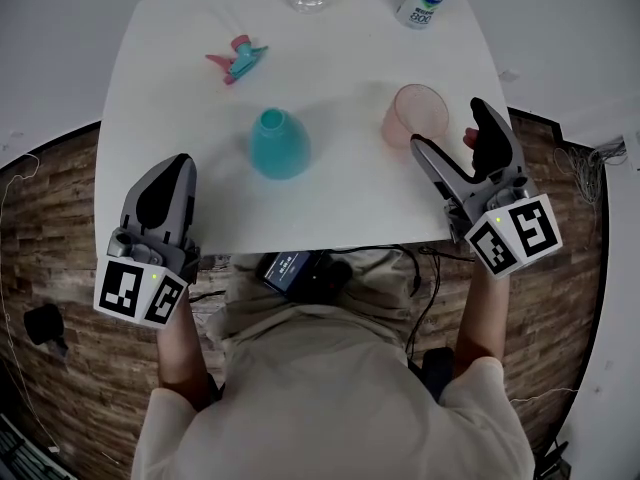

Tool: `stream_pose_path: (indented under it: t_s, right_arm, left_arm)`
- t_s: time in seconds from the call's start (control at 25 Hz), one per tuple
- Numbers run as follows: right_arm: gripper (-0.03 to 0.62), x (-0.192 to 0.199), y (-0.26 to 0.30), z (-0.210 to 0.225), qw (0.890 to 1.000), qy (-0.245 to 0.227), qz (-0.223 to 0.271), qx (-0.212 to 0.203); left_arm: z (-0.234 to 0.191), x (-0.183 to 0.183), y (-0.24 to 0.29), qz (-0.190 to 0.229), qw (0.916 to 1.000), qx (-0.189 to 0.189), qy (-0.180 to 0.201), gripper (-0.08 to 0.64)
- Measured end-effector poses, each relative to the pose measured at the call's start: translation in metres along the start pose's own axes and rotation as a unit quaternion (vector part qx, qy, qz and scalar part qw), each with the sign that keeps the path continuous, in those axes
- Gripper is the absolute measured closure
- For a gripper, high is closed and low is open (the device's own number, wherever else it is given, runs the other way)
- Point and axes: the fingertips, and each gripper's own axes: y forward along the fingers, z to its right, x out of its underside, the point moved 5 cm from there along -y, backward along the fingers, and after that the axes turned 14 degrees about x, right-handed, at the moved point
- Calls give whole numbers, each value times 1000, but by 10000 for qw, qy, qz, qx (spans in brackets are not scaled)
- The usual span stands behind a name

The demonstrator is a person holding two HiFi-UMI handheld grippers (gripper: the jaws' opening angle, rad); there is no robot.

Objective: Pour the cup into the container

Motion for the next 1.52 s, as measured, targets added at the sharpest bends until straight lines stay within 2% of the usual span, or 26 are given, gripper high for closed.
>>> stream_pose_path:
  t_s: [0.08, 0.16, 0.24, 0.56, 0.92, 1.16, 1.52]
  right_arm:
    - [144, -1, -7, -5, 9999, -37, 96, 92]
    - [198, 0, -13, -12, 9997, -52, 165, 159]
    - [222, 1, -18, -20, 9996, -68, 193, 202]
    - [231, 0, -35, -47, 9981, -247, 328, 449]
    - [258, 10, -39, -83, 9981, -426, 337, 287]
    - [265, 8, -41, -107, 9972, -574, 436, 217]
    - [276, 14, -45, -117, 9973, -633, 330, 167]
  left_arm:
    - [3, 3, 1, -2, 10000, 21, -5, 549]
    - [6, 6, 2, -1, 10000, 52, -36, 549]
    - [10, 8, 4, -4, 10000, 82, -45, 549]
    - [33, 6, 13, 70, 9997, 224, 67, 549]
    - [59, 9, 22, 96, 9988, 435, 177, 549]
    - [76, 12, 23, -11, 9981, 485, 387, 549]
    - [86, 21, 22, -120, 9974, 612, 371, 549]
